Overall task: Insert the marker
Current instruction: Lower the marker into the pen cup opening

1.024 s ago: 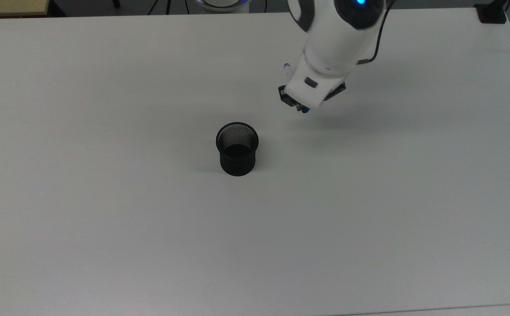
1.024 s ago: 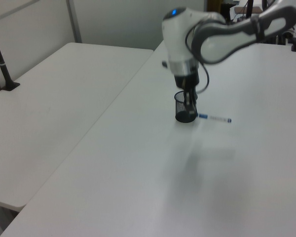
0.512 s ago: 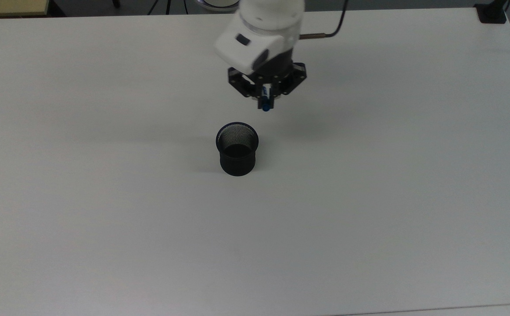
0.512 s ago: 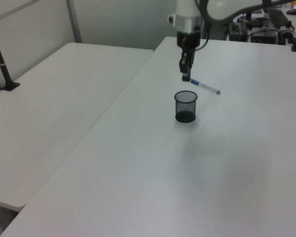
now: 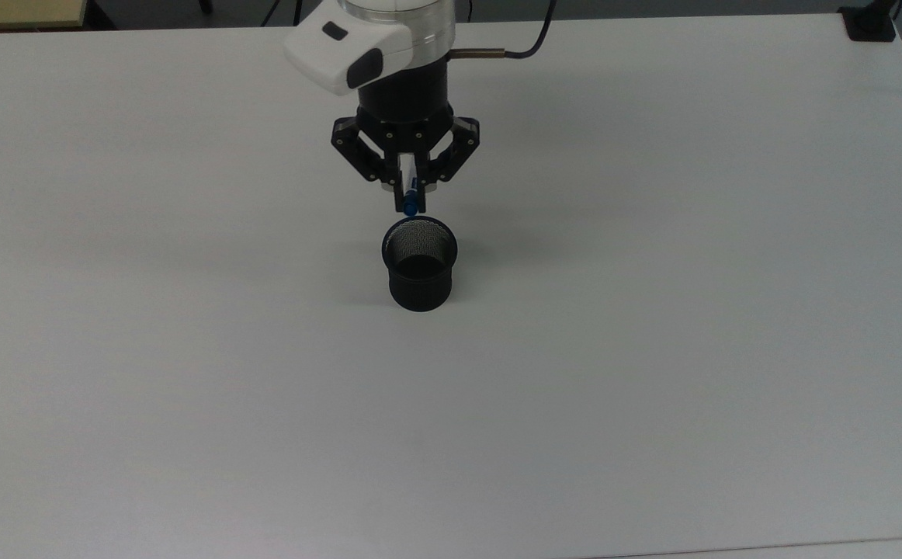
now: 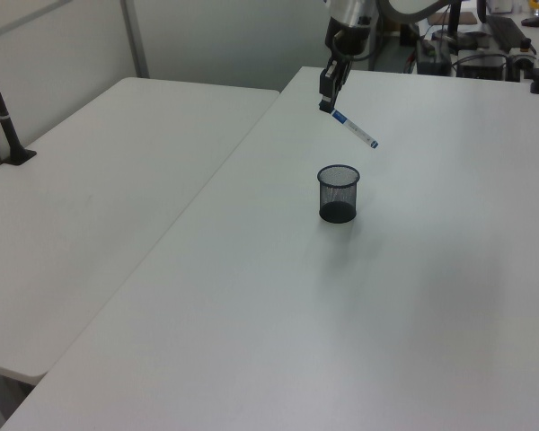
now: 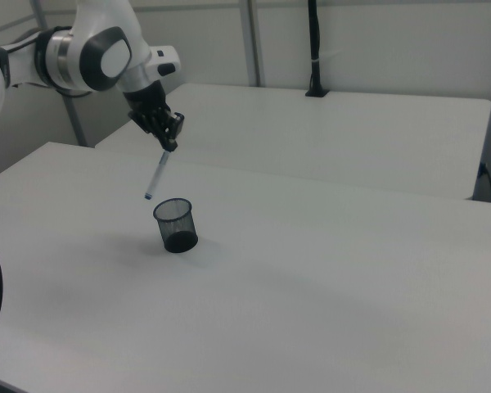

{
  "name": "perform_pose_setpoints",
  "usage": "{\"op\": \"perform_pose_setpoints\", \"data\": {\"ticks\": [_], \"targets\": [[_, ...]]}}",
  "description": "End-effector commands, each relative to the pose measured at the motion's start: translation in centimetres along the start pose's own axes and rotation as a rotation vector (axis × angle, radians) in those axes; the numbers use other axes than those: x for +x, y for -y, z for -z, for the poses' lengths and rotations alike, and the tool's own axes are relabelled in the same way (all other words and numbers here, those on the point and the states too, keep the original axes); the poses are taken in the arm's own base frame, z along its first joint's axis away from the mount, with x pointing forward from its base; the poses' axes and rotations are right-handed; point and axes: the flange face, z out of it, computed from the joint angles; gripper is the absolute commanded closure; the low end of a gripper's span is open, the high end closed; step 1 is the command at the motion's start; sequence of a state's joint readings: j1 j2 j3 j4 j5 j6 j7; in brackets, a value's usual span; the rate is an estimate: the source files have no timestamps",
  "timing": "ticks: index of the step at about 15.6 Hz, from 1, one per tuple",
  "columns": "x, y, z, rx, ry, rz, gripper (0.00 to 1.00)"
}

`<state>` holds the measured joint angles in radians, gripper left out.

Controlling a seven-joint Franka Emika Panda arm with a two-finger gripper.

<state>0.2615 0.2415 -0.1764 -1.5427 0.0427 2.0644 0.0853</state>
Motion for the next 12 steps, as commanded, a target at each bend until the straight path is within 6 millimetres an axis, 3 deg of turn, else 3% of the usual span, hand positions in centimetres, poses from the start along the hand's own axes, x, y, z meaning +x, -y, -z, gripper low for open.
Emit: {"op": "perform_pose_setpoints", "data": {"ticks": [1,8,12], "targets": [[-1.2,-2.2,-1.3,-0.03,-0.085,-0.04,1.0],[-1.8,-4.8,-3.5,-0.091,-0.152,-0.062,1.0],[-2.7,-3.9,-5.0,-0.087,-0.136,-0.048,1.0]]}}
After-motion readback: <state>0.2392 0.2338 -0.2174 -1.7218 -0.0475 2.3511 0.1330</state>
